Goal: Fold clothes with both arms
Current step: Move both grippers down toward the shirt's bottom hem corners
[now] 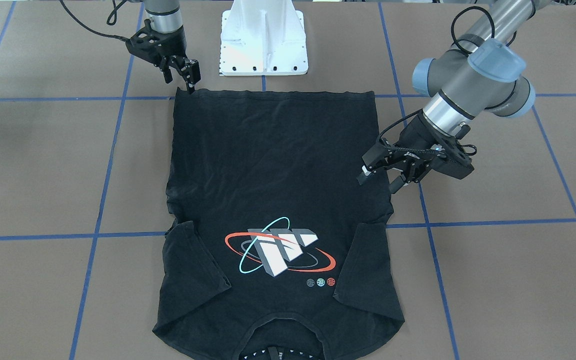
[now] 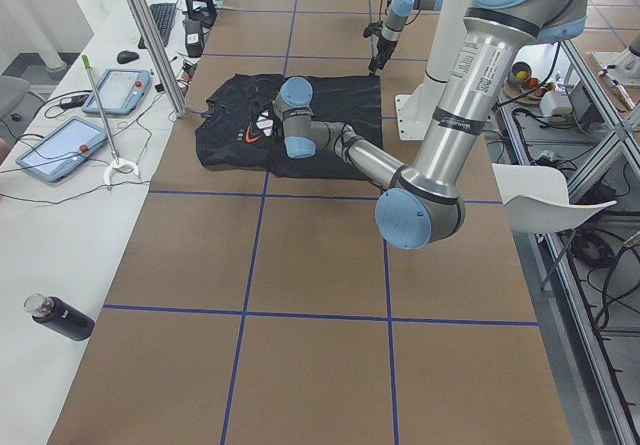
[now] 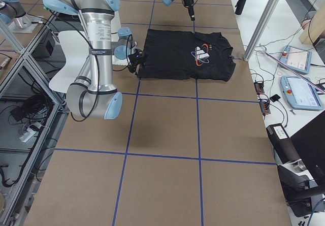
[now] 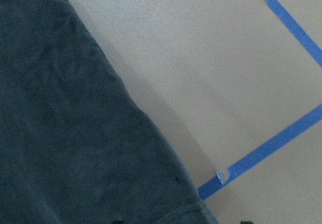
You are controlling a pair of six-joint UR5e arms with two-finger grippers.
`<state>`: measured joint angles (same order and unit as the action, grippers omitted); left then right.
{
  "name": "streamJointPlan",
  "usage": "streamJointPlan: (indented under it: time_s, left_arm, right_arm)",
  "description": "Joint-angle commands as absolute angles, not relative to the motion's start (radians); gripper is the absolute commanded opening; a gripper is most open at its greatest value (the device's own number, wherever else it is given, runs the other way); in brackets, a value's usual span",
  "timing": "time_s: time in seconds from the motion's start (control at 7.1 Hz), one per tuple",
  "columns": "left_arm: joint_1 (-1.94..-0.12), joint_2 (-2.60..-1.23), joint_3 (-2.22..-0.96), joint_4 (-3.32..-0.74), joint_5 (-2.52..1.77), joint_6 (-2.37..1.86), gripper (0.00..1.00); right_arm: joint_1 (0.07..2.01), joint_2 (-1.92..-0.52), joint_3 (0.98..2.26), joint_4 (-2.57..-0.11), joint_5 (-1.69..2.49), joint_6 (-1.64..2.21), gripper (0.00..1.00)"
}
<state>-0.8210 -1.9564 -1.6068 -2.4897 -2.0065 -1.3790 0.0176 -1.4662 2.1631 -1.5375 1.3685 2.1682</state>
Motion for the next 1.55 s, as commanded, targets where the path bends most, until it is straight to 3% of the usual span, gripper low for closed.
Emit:
streamJointPlan:
  time_s: [0.0, 0.7, 0.85, 1.13, 1.27, 1.41]
  left_arm:
    - [-0.821, -1.956, -1.606, -2.49, -2.006, -1.379, 0.99]
    - [-0.821, -1.956, -1.605, -2.49, -2.006, -1.378, 0.99]
    - [-0.821, -1.956, -1.602, -2.49, -2.005, -1.376, 0.99]
    - [-0.821, -1.956, -1.6, -2.49, -2.005, -1.376, 0.99]
    - [-0.821, -1.956, -1.592, -2.49, -2.003, -1.376, 1.0]
    - [-0.821, -1.956, -1.591, -2.49, -2.003, -1.376, 0.99]
  right_arm:
    - [-0.011, -1.467, 2.148, -1.551, 1.356, 2.18, 0.8]
    - [0.008, -1.46, 2.134, -1.551, 1.356, 2.178, 0.68]
    - [0.008, -1.457, 2.132, -1.551, 1.355, 2.18, 0.53]
    - [0.009, -1.459, 2.126, -1.551, 1.355, 2.178, 0.49]
    - [0.011, -1.457, 2.129, -1.551, 1.356, 2.18, 0.4]
    - [0.017, -1.46, 2.131, -1.551, 1.356, 2.178, 0.06]
